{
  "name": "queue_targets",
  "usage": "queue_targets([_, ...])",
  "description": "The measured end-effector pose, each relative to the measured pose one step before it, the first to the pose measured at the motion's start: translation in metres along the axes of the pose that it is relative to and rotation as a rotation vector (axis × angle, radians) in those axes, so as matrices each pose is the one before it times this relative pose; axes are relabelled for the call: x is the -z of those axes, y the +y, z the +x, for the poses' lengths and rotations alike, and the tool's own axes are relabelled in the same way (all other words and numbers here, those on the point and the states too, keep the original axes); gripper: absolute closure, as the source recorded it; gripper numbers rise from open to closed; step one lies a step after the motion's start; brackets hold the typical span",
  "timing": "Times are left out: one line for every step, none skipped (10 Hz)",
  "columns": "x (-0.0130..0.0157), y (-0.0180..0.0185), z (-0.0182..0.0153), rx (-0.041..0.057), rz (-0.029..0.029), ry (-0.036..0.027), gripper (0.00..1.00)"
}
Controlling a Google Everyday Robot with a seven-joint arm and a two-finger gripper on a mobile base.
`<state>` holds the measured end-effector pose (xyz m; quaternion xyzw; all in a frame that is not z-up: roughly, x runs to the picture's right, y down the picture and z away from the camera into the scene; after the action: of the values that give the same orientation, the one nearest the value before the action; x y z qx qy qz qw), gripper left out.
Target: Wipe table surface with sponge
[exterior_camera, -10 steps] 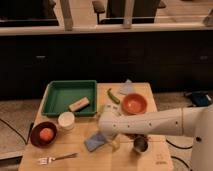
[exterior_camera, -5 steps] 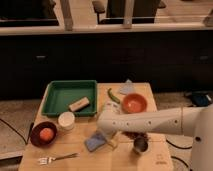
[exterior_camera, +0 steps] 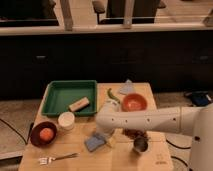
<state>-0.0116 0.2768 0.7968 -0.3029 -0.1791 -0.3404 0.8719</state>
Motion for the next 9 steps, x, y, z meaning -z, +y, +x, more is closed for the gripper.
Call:
queue_targets([-0.00024, 0.00012, -0.00406, 0.00217, -0.00038, -0.01129, 0.20])
queue_targets([-0.00044, -0.00056, -0.00525, 0.00322, 0.00148, -0.01320, 0.20])
queue_targets([-0.00061, -0.00040, -0.00528, 0.00070, 0.00576, -0.01755, 0.20])
queue_targets([-0.00042, -0.00023, -0.00171, 0.00016, 0.00164, -0.00536, 0.20])
queue_targets([-0.00123, -0.00148, -0.00328, 0.00453, 0.00167, -0.00545, 0.20])
queue_targets([-0.00165, -0.00226, -0.00325, 0.00546, 0.00081, -0.00446, 0.20])
queue_targets([-0.00158, -0.00181, -0.00193, 0.00349, 0.00129, -0.00346, 0.22])
queue_targets([-0.00126, -0.00035, -0.00067, 0.00138, 0.00045, -0.00148, 0.28])
queue_targets([-0.00106, -0.00120, -0.00080, 0.00251, 0.00119, -0.00021, 0.38])
